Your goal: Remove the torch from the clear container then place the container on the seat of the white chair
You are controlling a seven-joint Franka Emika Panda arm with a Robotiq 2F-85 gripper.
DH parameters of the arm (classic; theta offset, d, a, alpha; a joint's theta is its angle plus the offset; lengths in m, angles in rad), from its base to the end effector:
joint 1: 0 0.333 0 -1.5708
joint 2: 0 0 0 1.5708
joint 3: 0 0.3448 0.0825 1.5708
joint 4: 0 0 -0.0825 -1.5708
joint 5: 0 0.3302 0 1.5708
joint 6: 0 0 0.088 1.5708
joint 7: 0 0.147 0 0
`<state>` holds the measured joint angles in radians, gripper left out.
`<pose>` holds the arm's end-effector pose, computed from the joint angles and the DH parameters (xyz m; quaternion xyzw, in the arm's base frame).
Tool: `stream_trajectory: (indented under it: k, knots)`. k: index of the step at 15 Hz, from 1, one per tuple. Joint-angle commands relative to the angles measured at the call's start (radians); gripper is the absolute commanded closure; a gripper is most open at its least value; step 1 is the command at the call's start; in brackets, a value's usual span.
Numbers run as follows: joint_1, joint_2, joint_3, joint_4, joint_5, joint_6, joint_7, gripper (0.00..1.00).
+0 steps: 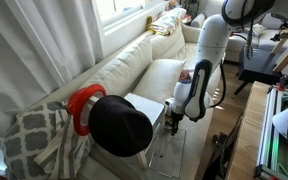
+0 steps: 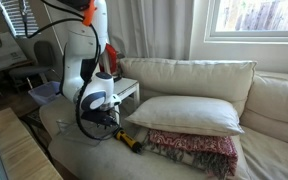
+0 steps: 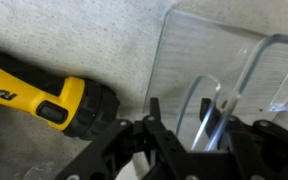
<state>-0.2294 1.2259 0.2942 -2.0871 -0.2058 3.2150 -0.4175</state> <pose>0.4692 0.0829 -0.0931 -0.9570 -0.2478 -0.0138 0.1505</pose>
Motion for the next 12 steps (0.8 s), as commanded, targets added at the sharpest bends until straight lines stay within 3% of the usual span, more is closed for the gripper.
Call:
stream_trajectory:
  k: [1, 3, 4, 10, 12]
  knots:
    - [0.070, -0.001, -0.044, 0.015, -0.012, 0.032, 0.075, 0.86]
    - [0.071, -0.035, -0.039, -0.014, -0.009, 0.020, 0.103, 0.99]
    - [0.059, -0.049, -0.028, -0.025, -0.013, 0.005, 0.108, 1.00]
    - [-0.020, -0.136, 0.015, -0.098, -0.014, -0.087, 0.110, 0.97]
    - [-0.085, -0.161, 0.065, -0.123, -0.014, -0.156, 0.086, 0.97]
